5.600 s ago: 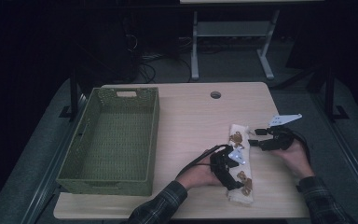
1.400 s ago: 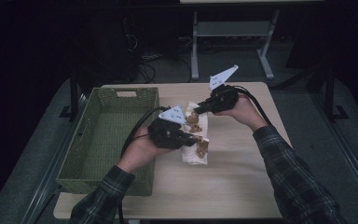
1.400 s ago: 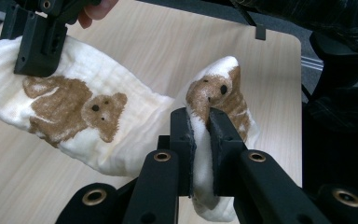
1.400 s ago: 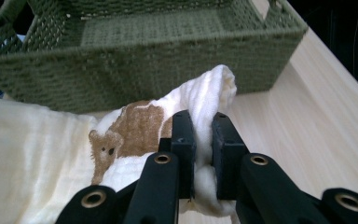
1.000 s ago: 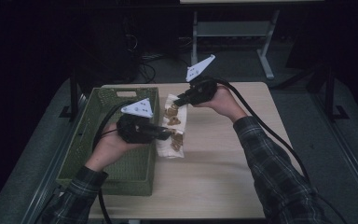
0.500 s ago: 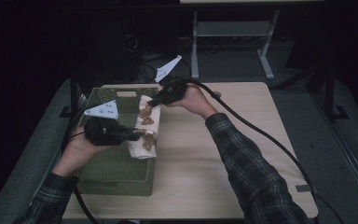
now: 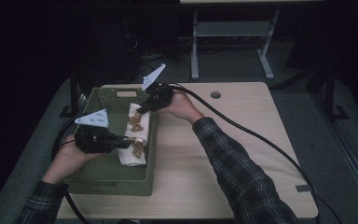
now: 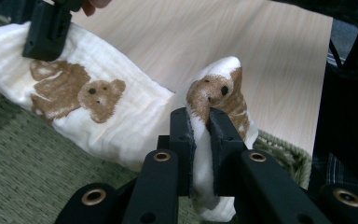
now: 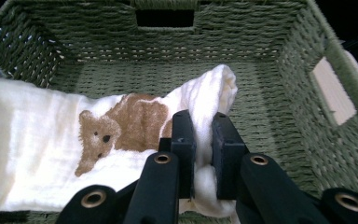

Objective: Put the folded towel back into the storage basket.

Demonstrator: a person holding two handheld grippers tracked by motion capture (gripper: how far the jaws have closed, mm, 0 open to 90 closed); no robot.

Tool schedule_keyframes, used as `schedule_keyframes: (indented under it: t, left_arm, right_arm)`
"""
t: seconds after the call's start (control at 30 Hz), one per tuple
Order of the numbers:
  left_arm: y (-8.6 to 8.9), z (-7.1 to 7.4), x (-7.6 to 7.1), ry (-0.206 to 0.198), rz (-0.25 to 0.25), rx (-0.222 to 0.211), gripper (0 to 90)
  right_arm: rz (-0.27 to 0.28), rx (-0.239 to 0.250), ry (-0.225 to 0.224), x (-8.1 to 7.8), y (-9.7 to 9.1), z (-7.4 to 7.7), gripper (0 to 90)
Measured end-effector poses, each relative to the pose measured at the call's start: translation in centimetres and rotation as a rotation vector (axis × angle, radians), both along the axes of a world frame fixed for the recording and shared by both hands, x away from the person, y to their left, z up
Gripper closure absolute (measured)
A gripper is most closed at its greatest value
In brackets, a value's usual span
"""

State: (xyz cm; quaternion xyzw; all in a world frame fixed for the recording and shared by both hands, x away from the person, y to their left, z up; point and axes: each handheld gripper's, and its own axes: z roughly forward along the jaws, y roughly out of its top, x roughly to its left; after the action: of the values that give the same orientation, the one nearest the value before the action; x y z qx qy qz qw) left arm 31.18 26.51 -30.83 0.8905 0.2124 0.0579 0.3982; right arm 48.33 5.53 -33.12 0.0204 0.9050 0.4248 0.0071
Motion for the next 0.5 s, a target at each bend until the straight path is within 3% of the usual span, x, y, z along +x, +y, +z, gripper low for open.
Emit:
schedule_keyframes:
  t: [0.17, 0.2, 0.27, 0.4, 0.5]
  left_arm:
    - [-0.1, -1.2, -0.1, 0.023, -0.012, 0.0, 80.0]
    - [0.0, -1.4, -0.1, 0.014, -0.008, 0.009, 77.8]
    - [0.0, -1.6, 0.0, 0.005, 0.0, 0.014, 60.4]
    - [0.2, -1.7, 0.3, -0.002, 0.023, -0.004, 50.0]
    - [0.2, -1.7, 0.4, -0.008, 0.028, -0.011, 47.6]
  right_arm:
    - [0.011, -0.02, 0.0, -0.2, 0.7, -0.6, 81.4]
    - [0.01, -0.022, 0.002, -0.2, 0.7, -0.7, 81.4]
    - [0.012, -0.029, 0.003, -0.2, 0.9, -1.1, 81.4]
    - [0.01, -0.037, 0.007, 0.0, 1.1, -1.6, 81.4]
    - [0.005, -0.043, 0.01, 0.1, 1.1, -1.8, 81.4]
